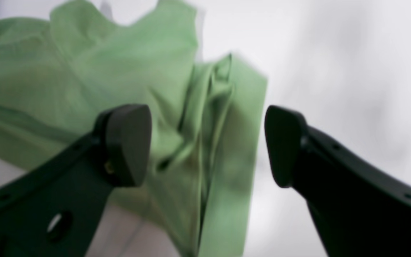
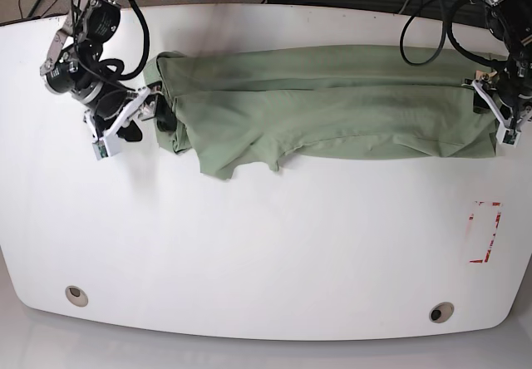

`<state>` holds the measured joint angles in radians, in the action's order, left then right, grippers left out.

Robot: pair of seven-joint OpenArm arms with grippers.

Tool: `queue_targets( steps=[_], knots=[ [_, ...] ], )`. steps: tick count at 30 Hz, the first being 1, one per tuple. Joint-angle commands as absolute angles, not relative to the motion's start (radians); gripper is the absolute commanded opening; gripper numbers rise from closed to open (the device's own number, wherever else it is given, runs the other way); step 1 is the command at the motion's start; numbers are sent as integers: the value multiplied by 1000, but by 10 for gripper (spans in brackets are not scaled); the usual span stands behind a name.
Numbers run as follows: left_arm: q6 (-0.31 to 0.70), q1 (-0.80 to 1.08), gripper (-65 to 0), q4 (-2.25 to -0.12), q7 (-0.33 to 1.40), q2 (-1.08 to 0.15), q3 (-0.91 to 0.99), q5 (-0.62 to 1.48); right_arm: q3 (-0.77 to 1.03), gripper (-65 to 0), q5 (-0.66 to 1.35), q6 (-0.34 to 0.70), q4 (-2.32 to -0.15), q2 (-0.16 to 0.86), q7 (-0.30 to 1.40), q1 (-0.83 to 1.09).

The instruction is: Layout the t-shirt on the table in an organized manner, then fold the t-shirt properly

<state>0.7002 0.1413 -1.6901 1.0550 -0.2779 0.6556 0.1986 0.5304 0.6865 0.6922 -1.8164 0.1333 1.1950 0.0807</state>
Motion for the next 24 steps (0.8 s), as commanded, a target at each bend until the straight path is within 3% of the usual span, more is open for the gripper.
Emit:
queue_targets(
  steps=[1,12,24],
  knots=[
    [698,133,-338,-1715,1040,-297,662,203,506,-173,704,698,-1799,140,1168,15],
    [698,120,-338,-1801,1040,-298,665,205,443,-173,587,698,-1524,97,1092,-179],
    [698,120,-338,-1808,1040,-297,745,205,303,-174,582,698,-1256,114,961,-249]
  ],
)
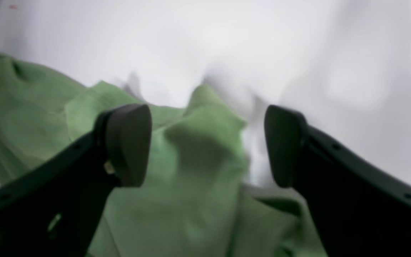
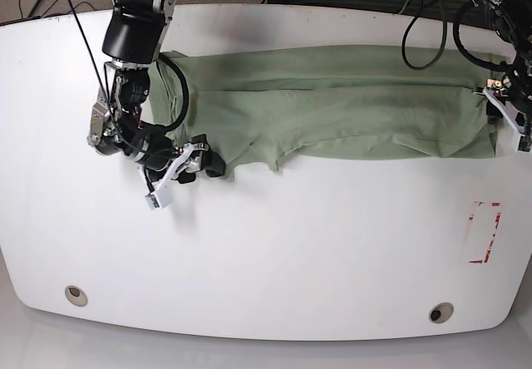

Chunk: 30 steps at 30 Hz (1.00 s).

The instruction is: Layout the t-shirt on the table in an organized manner, then fold the t-shirt properly

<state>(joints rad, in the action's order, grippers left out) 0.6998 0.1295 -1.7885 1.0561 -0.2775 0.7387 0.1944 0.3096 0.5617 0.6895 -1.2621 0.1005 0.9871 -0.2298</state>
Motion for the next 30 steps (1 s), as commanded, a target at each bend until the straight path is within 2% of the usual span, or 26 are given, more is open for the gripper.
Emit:
queue_targets(
  steps=[1,11,14,16,17,18,20,24,30],
  knots=[
    [698,120,-338,-1808,1040,-297,746,205,298,-174,582,698,-1248,113,955,-249],
    [698,119,-338,-1807,1040,-298,748,205,219,-178,585,698,-1245,77,952,-242],
    [698,119,-338,-1805,1040,-297,748,205,211,-203,585,698,-1245,67,951,-240],
    [698,119,-338,-1805,1040,-297,748,205,208,-255,584,698,-1245,64,951,-240],
    [698,119,-338,-1805,1040,-295,748,205,208,-315,582,698,-1244,64,947,-240],
    [698,119,-338,-1805,1040,-295,748,205,208,-341,582,698,-1244,64,947,-240],
    [698,119,-338,-1805,1040,-295,745,205,208,-471,582,698,-1242,64,935,-243],
    [698,119,-338,-1804,1040,-294,745,205,206,-648,582,698,-1242,64,918,-248],
    [698,119,-338,-1802,1040,-294,743,205,208,-631,585,698,-1279,64,918,-265]
  ],
)
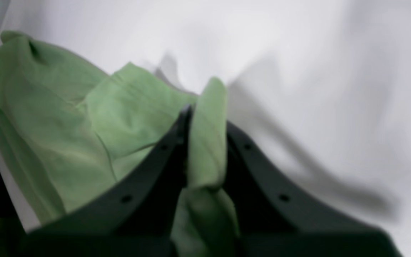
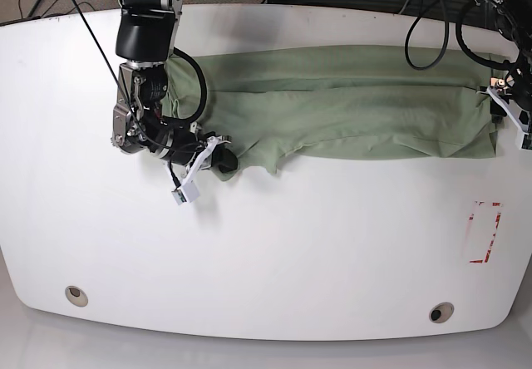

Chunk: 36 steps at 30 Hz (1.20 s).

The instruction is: Layout the t-shirt on the table in an organized manner, then fold the t-shirt properly

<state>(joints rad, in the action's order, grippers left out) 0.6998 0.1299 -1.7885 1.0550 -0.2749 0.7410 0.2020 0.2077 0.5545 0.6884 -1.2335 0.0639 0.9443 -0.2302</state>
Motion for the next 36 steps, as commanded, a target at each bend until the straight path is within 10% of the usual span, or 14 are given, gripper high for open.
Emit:
queue_targets(
  steps=[1,36],
  knots=[
    [698,119,-338,-1802,1040,-294,743,205,208,-631,585,698,-1293,64,920,-265],
    [698,122,-338,-1802,1038,-292,656,200,174,-644,1328,698,-1600,209,1188,81]
  ],
)
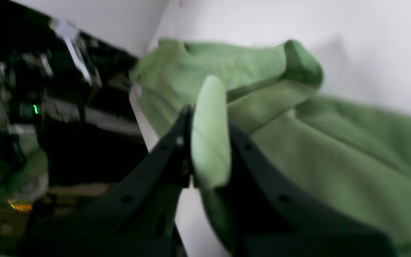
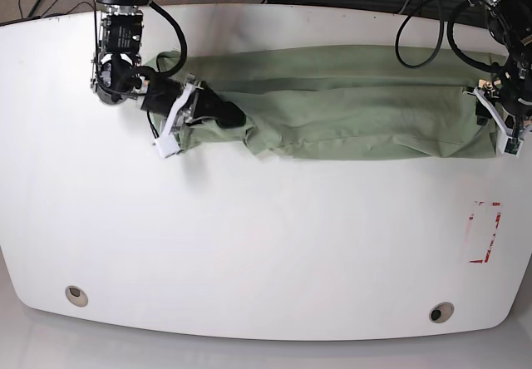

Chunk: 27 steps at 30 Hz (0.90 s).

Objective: Layout the t-shirt on the table in an organized manner, then fold the t-shirt properly
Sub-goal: 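Open the right gripper to release its end of the strip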

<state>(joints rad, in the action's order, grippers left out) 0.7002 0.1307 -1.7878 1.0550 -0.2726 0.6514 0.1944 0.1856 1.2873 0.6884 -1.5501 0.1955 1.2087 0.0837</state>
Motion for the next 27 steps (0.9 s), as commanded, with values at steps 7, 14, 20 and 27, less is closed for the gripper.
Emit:
queue_targets(
  steps=[7,14,20,27],
  knots=[
    [698,122,-338,-1802,1038,-292,656,200,148,-642,1328,698,-1664,248,1194,159],
    [698,122,-338,-1802,1038,-292,656,200,77,-574,1328,698,-1664,275,1194,197],
    [698,122,-338,-1802,1038,-292,656,200,41,-336,1328,698,-1664,286,1194,228],
    [698,122,-338,-1802,1038,-292,656,200,108,-141,1328,698,-1664,288,1194,283]
  ],
)
